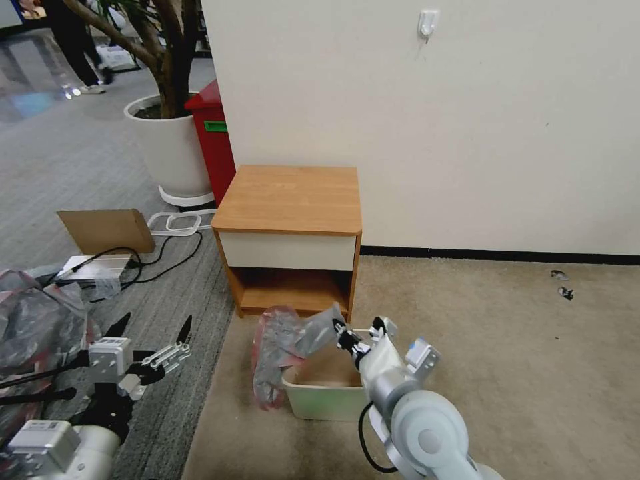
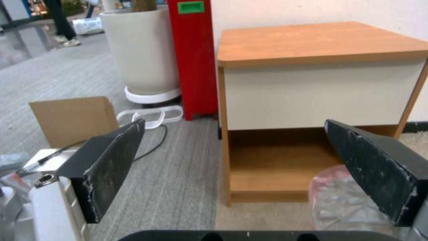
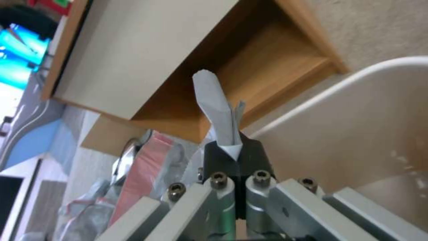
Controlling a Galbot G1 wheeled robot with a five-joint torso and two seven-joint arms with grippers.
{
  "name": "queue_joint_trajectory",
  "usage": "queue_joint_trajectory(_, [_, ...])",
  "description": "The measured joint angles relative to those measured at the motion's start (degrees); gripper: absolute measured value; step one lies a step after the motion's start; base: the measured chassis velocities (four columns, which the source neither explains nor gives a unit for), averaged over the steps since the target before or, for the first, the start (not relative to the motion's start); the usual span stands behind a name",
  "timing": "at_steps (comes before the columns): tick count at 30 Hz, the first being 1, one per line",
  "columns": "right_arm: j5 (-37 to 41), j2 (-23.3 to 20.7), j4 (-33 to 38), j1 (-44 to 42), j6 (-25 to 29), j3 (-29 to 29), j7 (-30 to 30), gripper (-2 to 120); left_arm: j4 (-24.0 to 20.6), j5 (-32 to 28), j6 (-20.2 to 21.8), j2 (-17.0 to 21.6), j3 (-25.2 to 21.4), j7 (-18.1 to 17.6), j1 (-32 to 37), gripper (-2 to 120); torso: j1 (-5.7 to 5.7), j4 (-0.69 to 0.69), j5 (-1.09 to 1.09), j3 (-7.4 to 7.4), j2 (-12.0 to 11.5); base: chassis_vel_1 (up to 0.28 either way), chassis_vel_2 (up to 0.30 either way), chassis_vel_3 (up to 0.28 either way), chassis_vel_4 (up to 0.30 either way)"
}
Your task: Pick up the garbage bag from the table and place it over the trash can.
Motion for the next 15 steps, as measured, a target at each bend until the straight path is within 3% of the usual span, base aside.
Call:
queue_joint_trajectory(7, [-2.1, 0.1, 1.2, -3.2, -0.1, 0.9, 0.9, 2, 0.0, 0.6, 0.0, 0.2, 0.5, 0.5, -0.6, 100, 0.0, -0.01, 0.0, 0.0, 0.0, 0.0, 0.0, 0.0, 0.0])
queue_joint_trajectory(15, [-6.4, 0.2, 2.5, -6.0, 0.1, 0.7, 2.4, 32, 0.0, 1.1, 0.9, 1.5, 2.1, 0.8, -1.4, 100, 0.0, 0.0, 0.0, 0.0, 0.0, 0.0, 0.0, 0.0, 0.0])
